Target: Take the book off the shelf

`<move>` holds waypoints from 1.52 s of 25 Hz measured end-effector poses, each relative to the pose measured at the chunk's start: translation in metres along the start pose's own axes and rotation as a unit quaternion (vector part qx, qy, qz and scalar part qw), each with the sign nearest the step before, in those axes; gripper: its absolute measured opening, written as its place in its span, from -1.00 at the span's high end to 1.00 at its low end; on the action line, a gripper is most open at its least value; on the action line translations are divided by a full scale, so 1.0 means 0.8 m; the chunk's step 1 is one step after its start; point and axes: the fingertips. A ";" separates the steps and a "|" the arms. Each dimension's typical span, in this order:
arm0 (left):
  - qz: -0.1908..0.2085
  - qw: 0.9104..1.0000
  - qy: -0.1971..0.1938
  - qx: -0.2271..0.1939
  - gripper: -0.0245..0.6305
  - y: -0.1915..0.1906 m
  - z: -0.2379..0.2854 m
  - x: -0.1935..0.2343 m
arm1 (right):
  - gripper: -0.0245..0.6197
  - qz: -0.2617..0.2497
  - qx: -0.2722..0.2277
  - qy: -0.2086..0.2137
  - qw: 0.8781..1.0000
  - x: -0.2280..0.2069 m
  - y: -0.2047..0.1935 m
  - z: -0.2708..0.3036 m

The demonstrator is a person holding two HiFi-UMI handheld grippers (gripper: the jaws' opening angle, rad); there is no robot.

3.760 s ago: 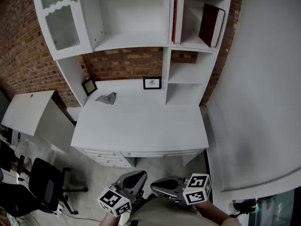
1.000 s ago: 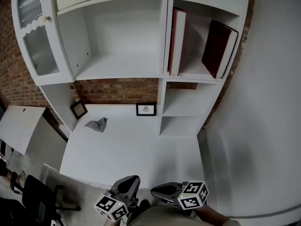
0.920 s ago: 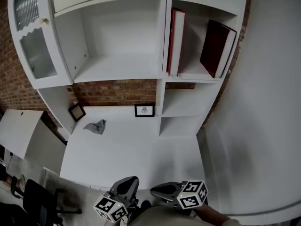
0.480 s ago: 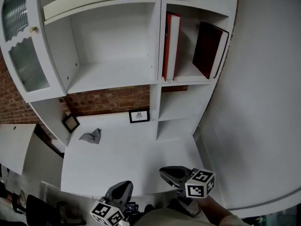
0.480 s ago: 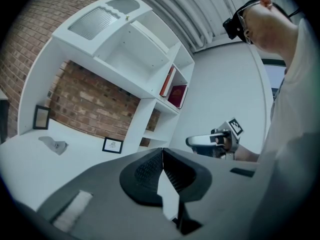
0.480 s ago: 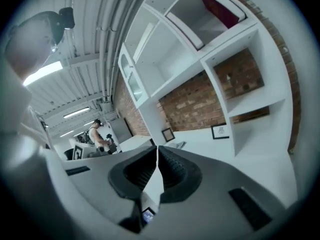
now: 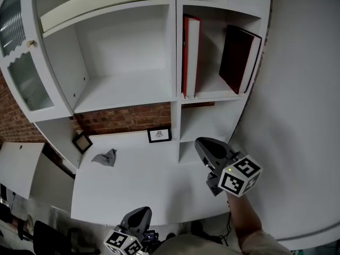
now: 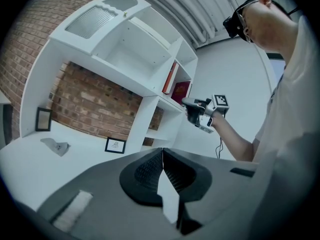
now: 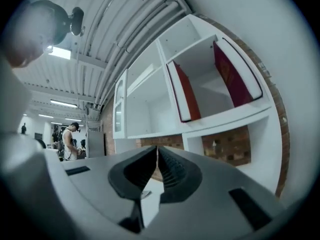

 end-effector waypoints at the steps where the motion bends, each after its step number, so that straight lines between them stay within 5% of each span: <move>1: 0.003 1.000 0.001 -0.001 0.91 0.002 0.006 -0.002 | 0.90 -0.007 -0.013 -0.007 1.000 -0.009 0.017 0.006; 7: 0.023 1.000 0.002 0.002 0.91 0.012 0.039 -0.020 | 0.87 -0.051 -0.067 -0.033 0.996 -0.043 0.093 0.036; 9: 0.026 1.000 0.004 0.001 0.91 0.013 0.044 -0.021 | 0.29 -0.069 -0.071 -0.038 0.994 -0.047 0.107 0.045; 11: 0.028 1.000 0.010 0.001 0.91 0.013 0.046 -0.019 | 0.19 -0.086 -0.077 -0.046 0.992 -0.053 0.121 0.055; 23: 0.026 0.999 0.025 -0.005 0.91 0.012 0.058 -0.013 | 0.12 -0.169 -0.057 -0.095 0.979 -0.091 0.160 0.120; 38: 0.019 0.999 0.025 -0.006 0.91 0.010 0.059 -0.002 | 0.12 -0.153 -0.026 -0.070 0.985 -0.091 0.145 0.154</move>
Point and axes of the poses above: the fingertips, and each gripper's own axes: z forward along the fingers, x to its left, y out of its top, and after that the axes turned 3 degrees about -y, right-handed
